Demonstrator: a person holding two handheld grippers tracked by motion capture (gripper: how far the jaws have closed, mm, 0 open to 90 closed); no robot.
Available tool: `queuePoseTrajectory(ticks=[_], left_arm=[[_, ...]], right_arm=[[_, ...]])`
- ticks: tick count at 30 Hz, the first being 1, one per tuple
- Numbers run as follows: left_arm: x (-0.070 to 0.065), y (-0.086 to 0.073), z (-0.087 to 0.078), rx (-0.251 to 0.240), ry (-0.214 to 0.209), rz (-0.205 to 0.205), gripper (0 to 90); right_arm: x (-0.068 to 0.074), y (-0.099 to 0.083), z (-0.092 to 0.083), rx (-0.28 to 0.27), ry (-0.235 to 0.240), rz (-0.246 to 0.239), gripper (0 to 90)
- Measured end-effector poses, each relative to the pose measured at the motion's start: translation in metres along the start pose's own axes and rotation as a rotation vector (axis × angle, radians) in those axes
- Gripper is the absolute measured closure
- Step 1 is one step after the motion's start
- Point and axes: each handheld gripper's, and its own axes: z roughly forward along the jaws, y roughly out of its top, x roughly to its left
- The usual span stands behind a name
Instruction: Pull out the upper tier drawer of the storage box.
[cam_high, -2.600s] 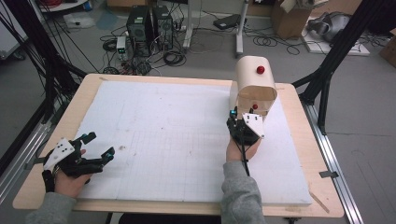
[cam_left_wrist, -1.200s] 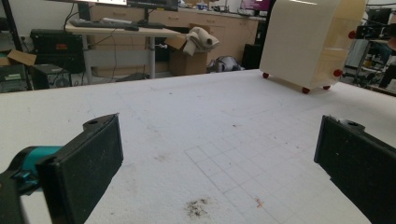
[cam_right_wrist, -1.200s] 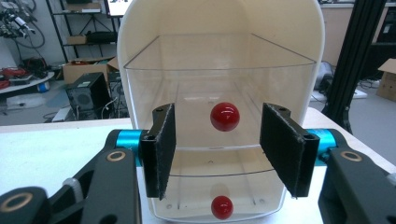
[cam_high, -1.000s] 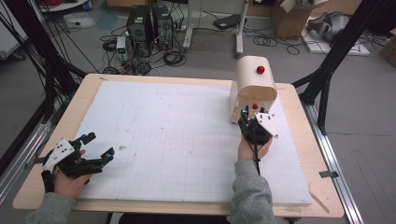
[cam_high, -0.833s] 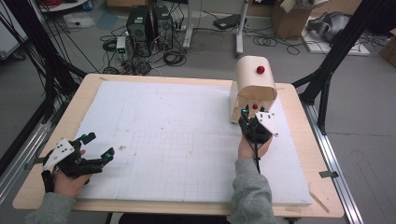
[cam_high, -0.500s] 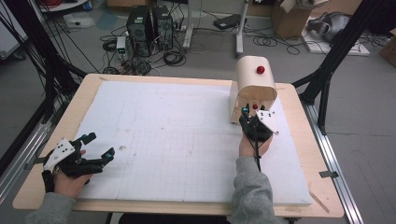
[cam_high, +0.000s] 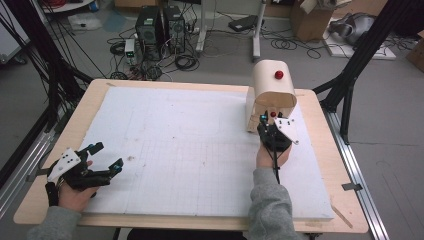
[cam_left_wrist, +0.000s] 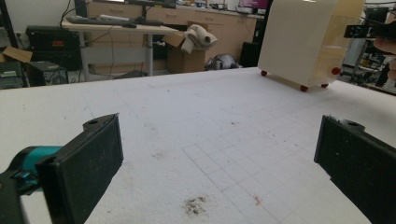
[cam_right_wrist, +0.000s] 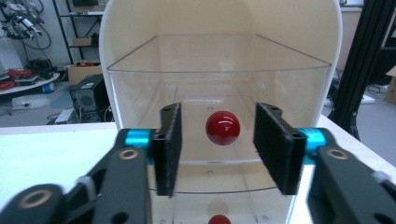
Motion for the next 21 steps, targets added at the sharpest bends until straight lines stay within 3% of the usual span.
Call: queuePoseTrajectory(ticks=[6, 13, 21], left_arm=[[0.0002, 0.0000, -0.0002, -0.002, 0.001, -0.002, 1.7], [0.0001, 0.0000, -0.0001, 0.000, 0.000, -0.003, 1.7], [0.0000, 0.0000, -0.0001, 0.000, 0.000, -0.001, 1.7]], right_arm=[[0.0002, 0.0002, 0.0001, 0.003, 0.016, -0.020, 62.2], [-0.0015, 0.0002, 0.0002, 0.010, -0.004, -0.025, 72.0], [-0.0026, 0.0006, 0.0000, 0.009, -0.001, -0.041, 73.3]])
